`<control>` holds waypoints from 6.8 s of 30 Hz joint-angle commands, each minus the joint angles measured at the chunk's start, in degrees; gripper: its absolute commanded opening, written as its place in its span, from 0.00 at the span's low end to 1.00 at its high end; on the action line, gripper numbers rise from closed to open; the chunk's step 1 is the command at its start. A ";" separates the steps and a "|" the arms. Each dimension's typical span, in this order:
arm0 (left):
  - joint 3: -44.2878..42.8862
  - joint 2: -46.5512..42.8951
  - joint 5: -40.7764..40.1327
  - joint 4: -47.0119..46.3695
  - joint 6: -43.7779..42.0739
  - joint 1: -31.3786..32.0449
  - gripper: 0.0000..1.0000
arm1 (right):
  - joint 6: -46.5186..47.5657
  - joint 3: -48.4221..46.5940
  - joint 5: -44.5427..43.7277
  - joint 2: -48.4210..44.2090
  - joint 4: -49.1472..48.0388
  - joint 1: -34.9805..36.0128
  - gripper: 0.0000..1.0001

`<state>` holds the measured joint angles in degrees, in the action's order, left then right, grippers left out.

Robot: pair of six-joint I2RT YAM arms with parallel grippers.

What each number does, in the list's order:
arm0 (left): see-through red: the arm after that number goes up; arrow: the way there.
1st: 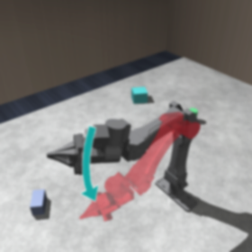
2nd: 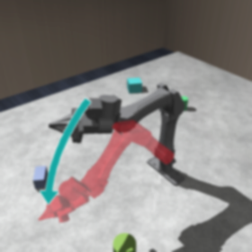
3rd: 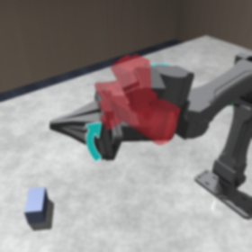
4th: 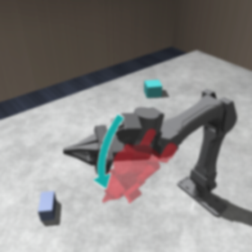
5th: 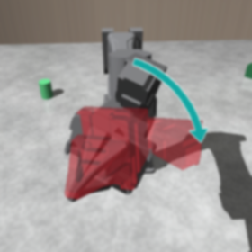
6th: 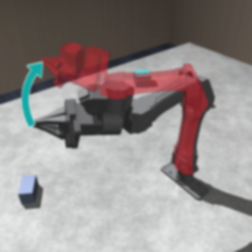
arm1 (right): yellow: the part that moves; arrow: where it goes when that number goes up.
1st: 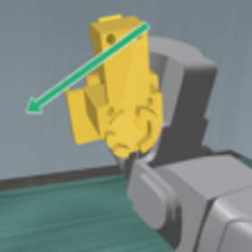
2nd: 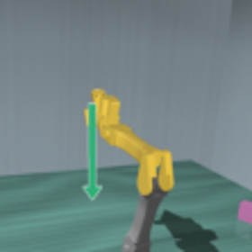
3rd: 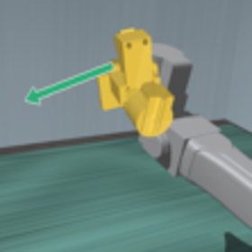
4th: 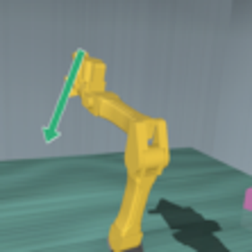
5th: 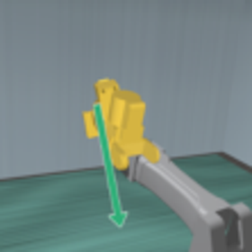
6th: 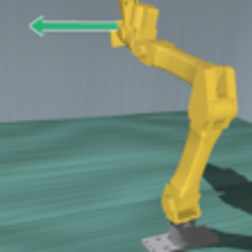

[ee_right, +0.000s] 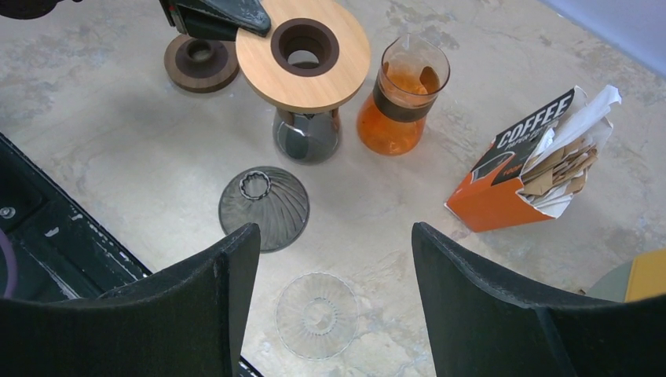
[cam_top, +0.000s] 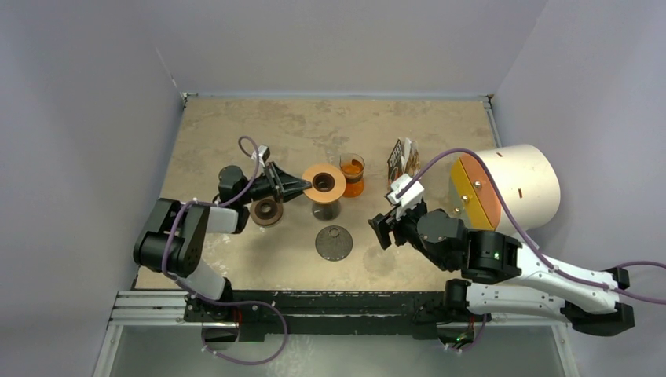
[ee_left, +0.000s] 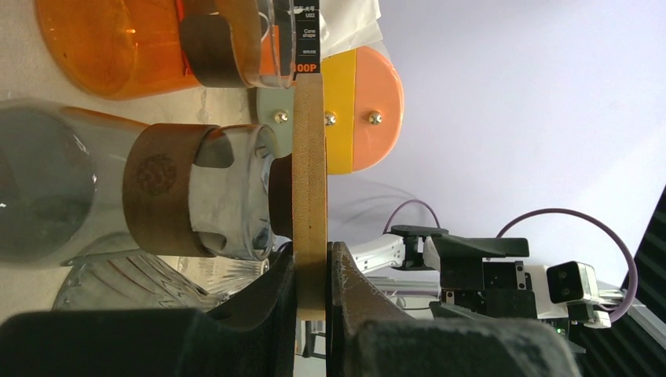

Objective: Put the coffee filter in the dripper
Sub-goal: Place the dripper holder onto the coffee server, then move the coffee server to the center of the board.

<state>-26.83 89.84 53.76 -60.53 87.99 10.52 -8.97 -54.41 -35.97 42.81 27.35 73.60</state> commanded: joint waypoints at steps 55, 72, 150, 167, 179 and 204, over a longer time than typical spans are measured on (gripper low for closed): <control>-1.78 -0.47 5.68 11.39 -8.61 -0.33 0.46 | -2.03 -2.77 -1.30 7.40 0.73 -1.73 0.81; -6.01 -18.30 1.02 51.70 -33.82 -0.48 0.47 | -10.86 -4.51 11.41 10.57 6.11 -12.47 0.99; -25.57 -5.12 -3.86 66.27 -41.14 4.06 0.18 | -18.11 0.00 14.77 10.18 4.52 -15.86 0.98; -27.51 -8.24 -6.06 73.55 -45.76 4.24 0.23 | -20.13 1.82 15.74 13.38 1.17 -17.68 0.94; -27.11 -19.35 -13.62 86.35 -52.60 4.15 0.26 | -25.86 5.64 15.20 19.00 -7.49 -23.05 0.06; -25.82 -37.18 -22.59 99.13 -62.32 4.15 0.52 | -38.92 24.51 14.15 30.81 -57.03 -28.17 0.00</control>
<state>-52.29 55.07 33.50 38.06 27.99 14.44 -45.78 -32.62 -21.04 72.29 -15.11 45.67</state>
